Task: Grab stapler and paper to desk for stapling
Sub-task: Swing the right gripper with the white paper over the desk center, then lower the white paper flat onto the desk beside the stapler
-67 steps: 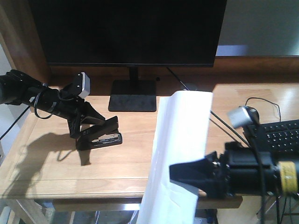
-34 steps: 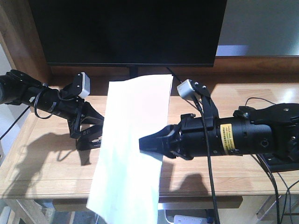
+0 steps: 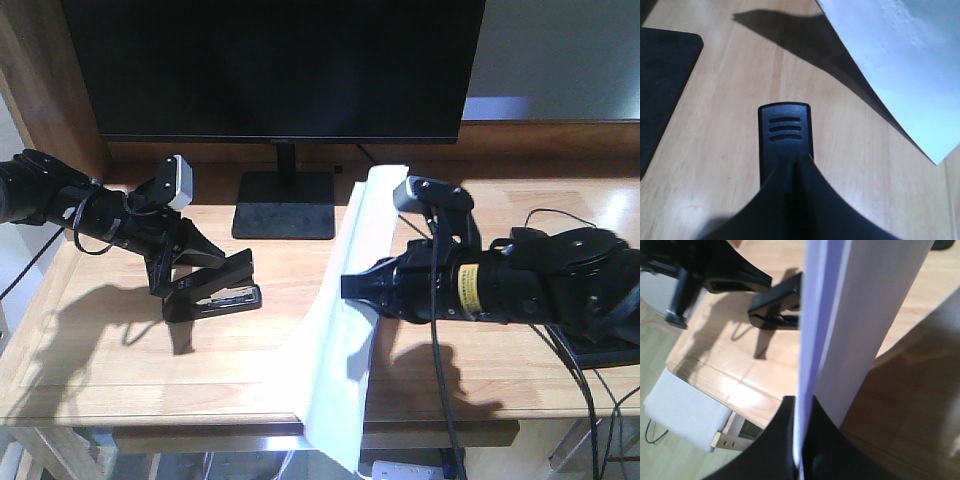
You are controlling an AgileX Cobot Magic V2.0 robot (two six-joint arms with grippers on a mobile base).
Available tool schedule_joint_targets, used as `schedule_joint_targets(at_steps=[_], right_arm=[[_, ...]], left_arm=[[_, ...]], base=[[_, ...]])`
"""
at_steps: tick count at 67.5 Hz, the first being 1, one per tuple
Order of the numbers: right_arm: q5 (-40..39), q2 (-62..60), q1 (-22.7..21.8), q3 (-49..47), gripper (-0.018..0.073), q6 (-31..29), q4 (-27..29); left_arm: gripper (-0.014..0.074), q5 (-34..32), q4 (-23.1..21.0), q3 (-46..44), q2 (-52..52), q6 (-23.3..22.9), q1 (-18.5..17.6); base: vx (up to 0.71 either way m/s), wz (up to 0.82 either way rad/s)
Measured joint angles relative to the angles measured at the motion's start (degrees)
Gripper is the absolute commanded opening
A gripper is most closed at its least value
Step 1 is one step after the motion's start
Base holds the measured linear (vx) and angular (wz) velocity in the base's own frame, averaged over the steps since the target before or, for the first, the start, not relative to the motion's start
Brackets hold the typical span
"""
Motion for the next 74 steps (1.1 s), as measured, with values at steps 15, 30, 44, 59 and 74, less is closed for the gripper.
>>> schedule_joint_targets(at_steps=[15,30,44,59,74], right_arm=[[0.03,3.52,0.0,0.0,-0.0002,0.0,0.0],[-0.87,4.69,0.0,-0.12,-0.0002,0.0,0.0],[-4.76,7.29,0.0,-0.28,-0.0002,0.0,0.0],[-5.27,11.42,0.0,-0.28,-0.0002,0.0,3.21],[-3.99,12.2,0.0,-0.35,-0.0002,0.06,5.78]], left_arm=[[-0.0006,0.0,0.0,0.0,0.0,0.0,0.0],[-0.0006,0.0,0.0,0.0,0.0,0.0,0.0],[-0.0006,0.02,0.0,0.0,0.0,0.0,0.0],[-0.0006,0.02,0.0,0.0,0.0,0.0,0.0],[-0.0006,0.02,0.0,0.0,0.0,0.0,0.0]], base=[[0.0,0.0],[0.0,0.0],[0.0,0.0],[0.0,0.0],[0.0,0.0]])
